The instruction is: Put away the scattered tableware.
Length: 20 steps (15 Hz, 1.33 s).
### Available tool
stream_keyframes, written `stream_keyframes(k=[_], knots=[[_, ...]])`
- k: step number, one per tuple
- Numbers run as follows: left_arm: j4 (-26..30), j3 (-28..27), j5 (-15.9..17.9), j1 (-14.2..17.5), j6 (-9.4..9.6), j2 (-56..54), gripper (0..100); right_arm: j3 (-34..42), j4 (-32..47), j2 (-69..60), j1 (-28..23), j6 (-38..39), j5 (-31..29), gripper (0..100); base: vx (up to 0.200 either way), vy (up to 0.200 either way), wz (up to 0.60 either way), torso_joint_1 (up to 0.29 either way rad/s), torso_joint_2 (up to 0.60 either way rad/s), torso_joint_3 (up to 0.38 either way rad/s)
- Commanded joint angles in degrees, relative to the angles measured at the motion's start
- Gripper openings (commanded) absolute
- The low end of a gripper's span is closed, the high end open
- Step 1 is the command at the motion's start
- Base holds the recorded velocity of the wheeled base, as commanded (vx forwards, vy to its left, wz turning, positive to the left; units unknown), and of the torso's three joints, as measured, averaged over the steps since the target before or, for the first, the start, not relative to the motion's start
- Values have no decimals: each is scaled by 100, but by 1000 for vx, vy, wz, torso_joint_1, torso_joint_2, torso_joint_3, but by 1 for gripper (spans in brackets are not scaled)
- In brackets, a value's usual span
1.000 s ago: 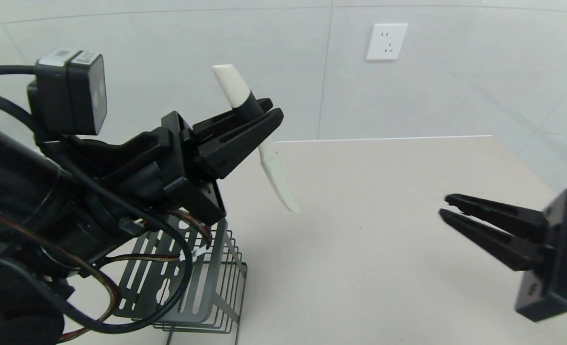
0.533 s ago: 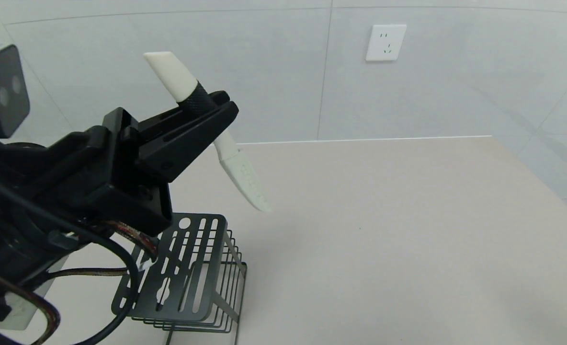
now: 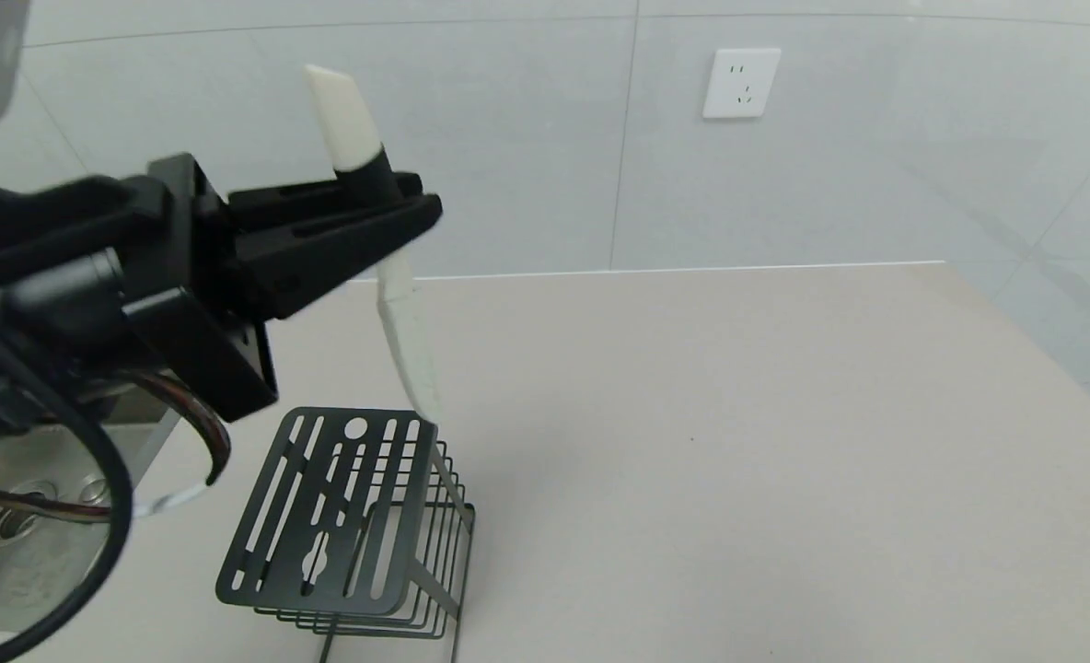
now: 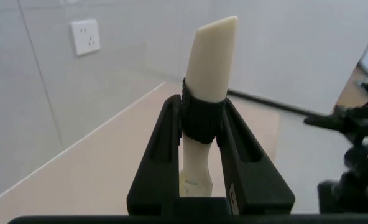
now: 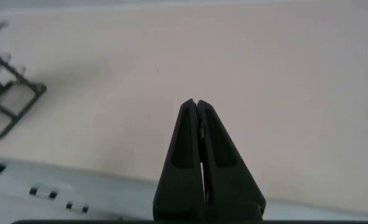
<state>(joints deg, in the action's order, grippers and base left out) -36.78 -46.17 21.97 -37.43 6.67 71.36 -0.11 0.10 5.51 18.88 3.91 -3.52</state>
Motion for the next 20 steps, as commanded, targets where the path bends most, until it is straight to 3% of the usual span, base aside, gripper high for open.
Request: stream_keyframes(k=[1, 4, 6, 9, 12, 20], knots=[[294, -384, -588, -46, 203, -413, 0, 2, -1, -551, -122, -92, 80, 0, 0, 0, 0, 0, 0, 0], [285, -332, -1265, -46, 397, -439, 0, 2, -19, -551, -131, 4, 18, 0, 0, 0, 0, 0, 0, 0], [259, -59, -1388, -63, 485, -501, 0, 2, -10, -551, -139, 83, -87, 0, 0, 0, 0, 0, 0, 0], [92, 222, -1362, -248, 467, -536, 0, -7, 25, -551, -157, 92, -96, 0, 0, 0, 0, 0, 0, 0], [101, 626, -1037, -450, 432, -703, 0, -15, 52, -551, -157, 145, -122, 0, 0, 0, 0, 0, 0, 0], [92, 1136, -808, -459, 458, -958, 0, 2, -10, -551, -148, -13, -70, 0, 0, 0, 0, 0, 0, 0]])
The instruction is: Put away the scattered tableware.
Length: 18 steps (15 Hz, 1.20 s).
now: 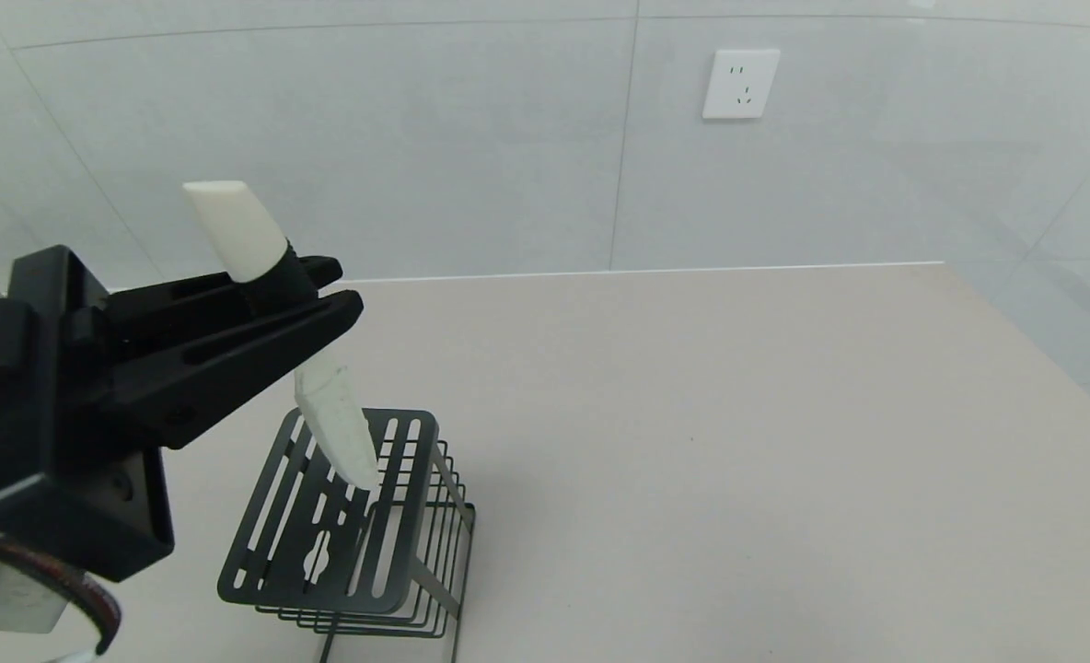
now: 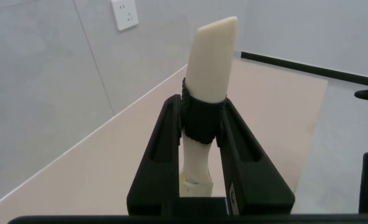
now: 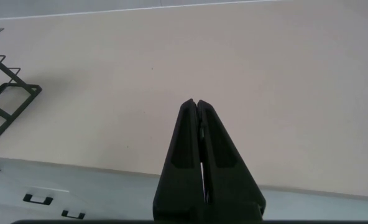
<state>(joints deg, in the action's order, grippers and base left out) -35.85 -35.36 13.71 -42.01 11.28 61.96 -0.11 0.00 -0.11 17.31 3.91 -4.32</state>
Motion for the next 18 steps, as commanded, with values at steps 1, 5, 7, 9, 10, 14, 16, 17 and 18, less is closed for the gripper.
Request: stream_keyframes(k=[1, 5, 7, 9, 10, 14, 16, 17, 18], knots=[[-1, 74, 140, 17, -29, 9, 0, 2, 0, 11, 9, -57, 27, 0, 0, 0, 0, 0, 0, 0], [-124, 144, 237, 184, -363, 281, 0, 2, 9, 11, 9, -180, 133, 0, 0, 0, 0, 0, 0, 0], [-326, 109, 237, 202, -512, 378, 0, 2, 9, 11, 9, -189, 142, 0, 0, 0, 0, 0, 0, 0], [-326, 109, 237, 219, -512, 387, 0, 2, 9, 11, 9, -189, 142, 0, 0, 0, 0, 0, 0, 0], [-326, 91, 237, 263, -504, 422, 0, 2, 9, 11, 9, -198, 142, 0, 0, 0, 0, 0, 0, 0], [-343, -225, 237, 439, -442, 773, 0, 2, 9, 11, 9, -198, 142, 0, 0, 0, 0, 0, 0, 0], [-343, -269, 237, 439, -442, 835, 0, 2, 9, 11, 9, -198, 142, 0, 0, 0, 0, 0, 0, 0], [-343, -269, 237, 448, -442, 844, 0, 2, 9, 11, 9, -198, 142, 0, 0, 0, 0, 0, 0, 0], [-343, -269, 237, 448, -442, 844, 0, 2, 9, 11, 9, -198, 142, 0, 0, 0, 0, 0, 0, 0]])
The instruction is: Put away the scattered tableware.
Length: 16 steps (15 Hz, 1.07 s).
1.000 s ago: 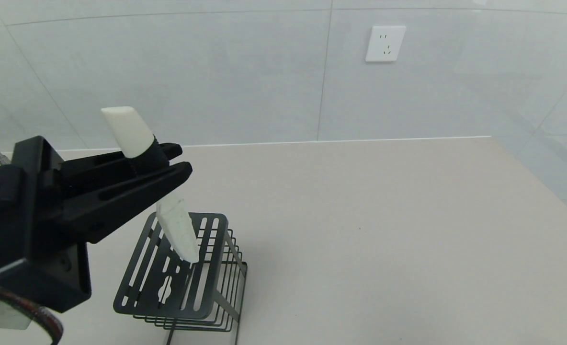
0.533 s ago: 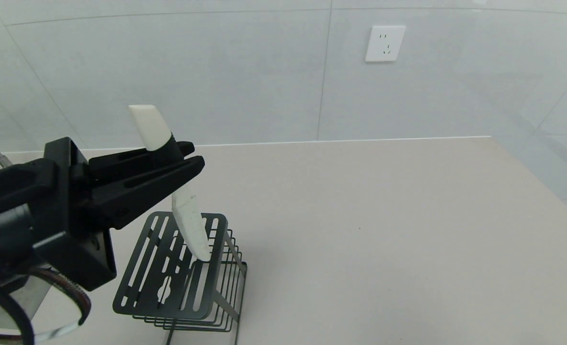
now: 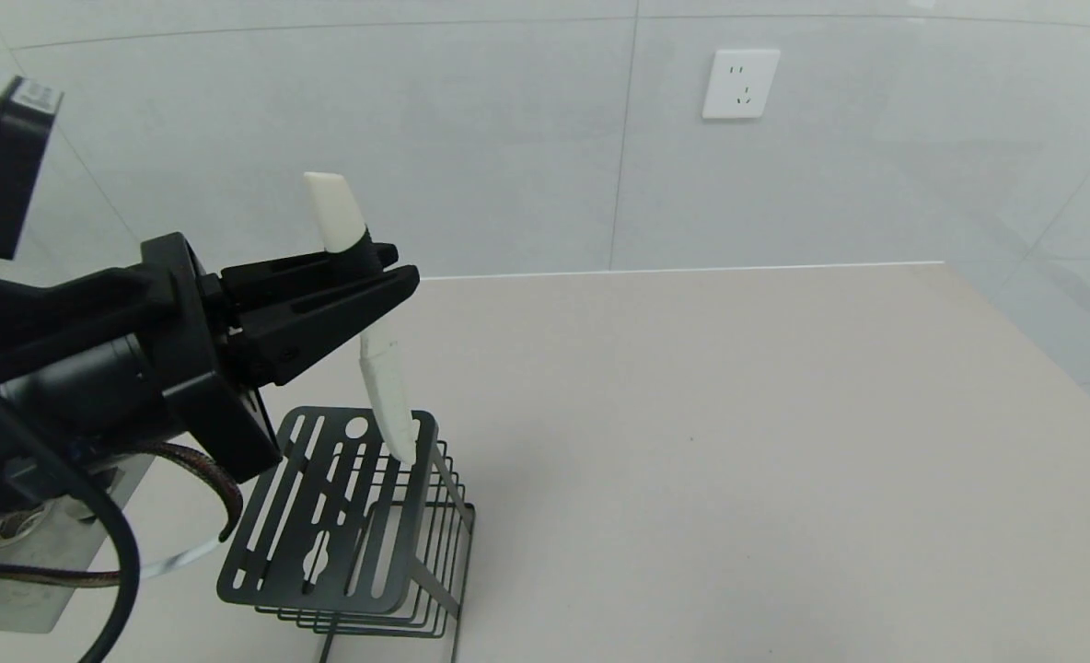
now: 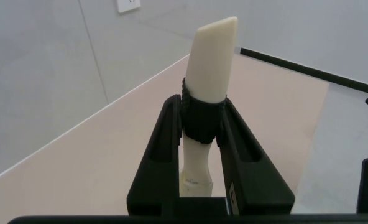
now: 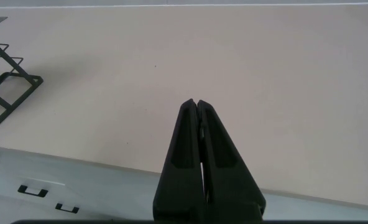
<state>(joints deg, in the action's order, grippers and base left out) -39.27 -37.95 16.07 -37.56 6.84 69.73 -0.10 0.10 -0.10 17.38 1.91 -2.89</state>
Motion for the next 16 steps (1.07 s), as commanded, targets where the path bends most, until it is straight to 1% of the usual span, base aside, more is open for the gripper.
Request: stream_keyframes(k=[1, 5, 7, 14, 16], knots=[[-2, -11, -7, 12, 10, 67, 0, 1, -1, 10, 2, 2, -1, 0, 0, 0, 0, 0, 0, 0], [-2, 7, -16, 29, 19, 41, 0, 1, -1, 10, 2, 2, -1, 0, 0, 0, 0, 0, 0, 0], [-11, -11, -16, 108, 46, 41, 0, 1, -1, 10, 2, 2, -1, 0, 0, 0, 0, 0, 0, 0], [-2, 33, -25, 108, 54, 49, 0, 1, -1, 10, 2, 2, -1, 0, 0, 0, 0, 0, 0, 0], [-2, 165, -25, 108, 54, 41, 0, 1, -1, 10, 2, 2, -1, 0, 0, 0, 0, 0, 0, 0]])
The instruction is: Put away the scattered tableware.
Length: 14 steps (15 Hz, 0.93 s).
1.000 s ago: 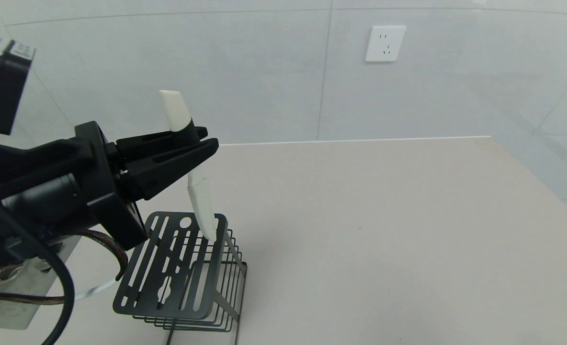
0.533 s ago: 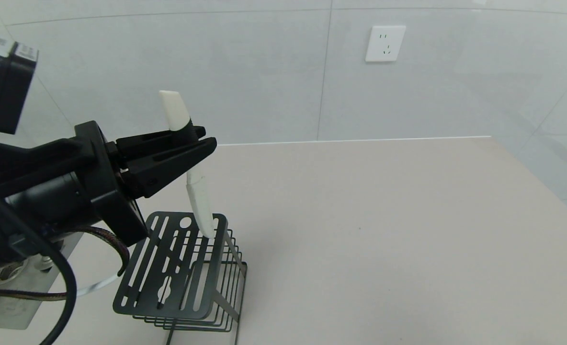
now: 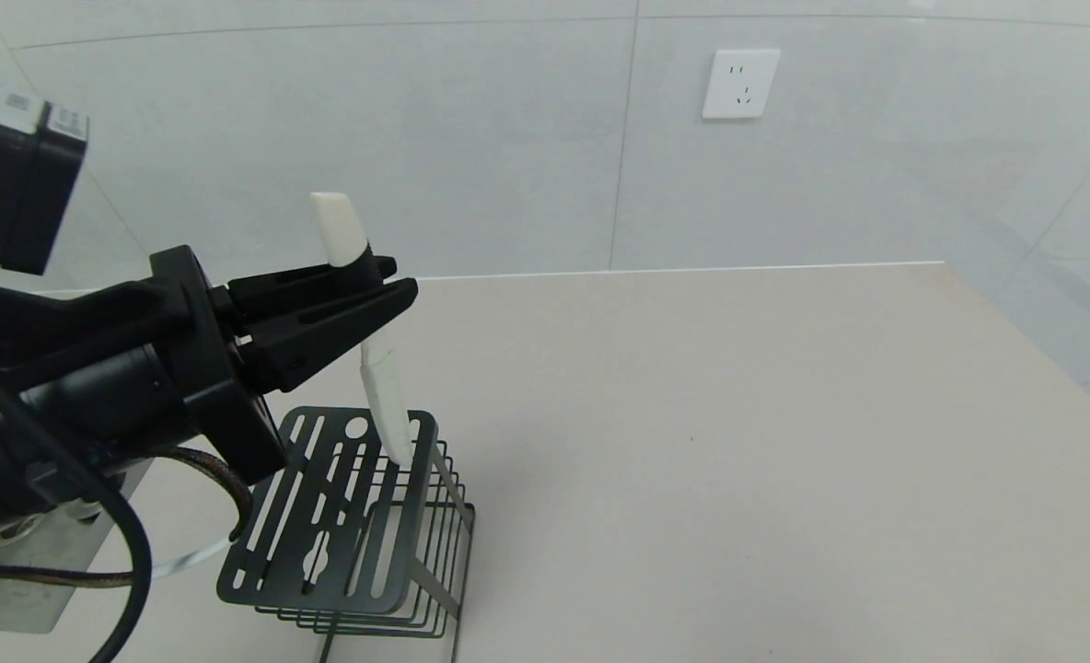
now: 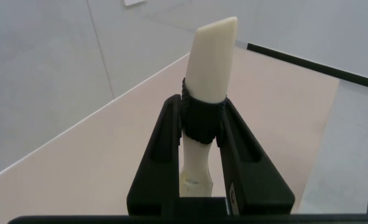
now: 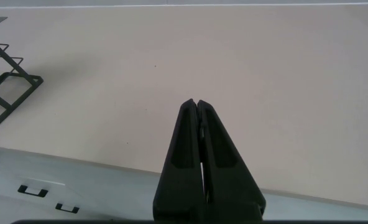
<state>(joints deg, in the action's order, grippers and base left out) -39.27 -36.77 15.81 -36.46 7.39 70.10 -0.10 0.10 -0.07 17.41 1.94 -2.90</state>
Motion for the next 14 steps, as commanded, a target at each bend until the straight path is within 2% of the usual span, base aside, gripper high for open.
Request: stream_keyframes(k=[1, 7, 14], knots=[[-2, 126, 10, -1, 0, -13, 0, 1, -1, 7, -1, 0, 0, 0, 0, 0, 0, 0, 0, 0], [-2, 152, 18, -1, -9, 118, 0, 1, -1, 7, -1, 0, 0, 0, 0, 0, 0, 0, 0, 0], [-2, 460, 27, 8, -44, 127, 0, 1, -1, 7, -1, 0, 0, 0, 0, 0, 0, 0, 0, 0]])
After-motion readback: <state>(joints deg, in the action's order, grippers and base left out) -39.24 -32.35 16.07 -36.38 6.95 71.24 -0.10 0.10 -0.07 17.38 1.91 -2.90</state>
